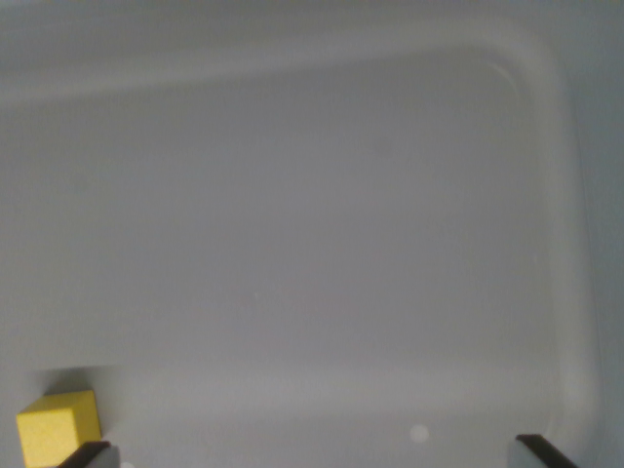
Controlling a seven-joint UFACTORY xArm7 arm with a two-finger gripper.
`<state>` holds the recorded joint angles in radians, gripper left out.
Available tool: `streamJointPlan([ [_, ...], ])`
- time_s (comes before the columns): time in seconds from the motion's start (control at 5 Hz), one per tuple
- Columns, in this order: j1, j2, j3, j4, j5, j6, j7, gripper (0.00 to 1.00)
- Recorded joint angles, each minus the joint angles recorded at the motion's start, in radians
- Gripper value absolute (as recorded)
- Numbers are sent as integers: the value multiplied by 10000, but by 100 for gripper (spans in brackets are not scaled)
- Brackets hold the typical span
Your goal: Pick yellow cube
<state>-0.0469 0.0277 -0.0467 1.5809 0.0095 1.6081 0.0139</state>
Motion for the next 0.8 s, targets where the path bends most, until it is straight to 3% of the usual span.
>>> streamJointPlan([
  [0.8, 44, 34, 47, -149, 8, -178, 41, 0],
])
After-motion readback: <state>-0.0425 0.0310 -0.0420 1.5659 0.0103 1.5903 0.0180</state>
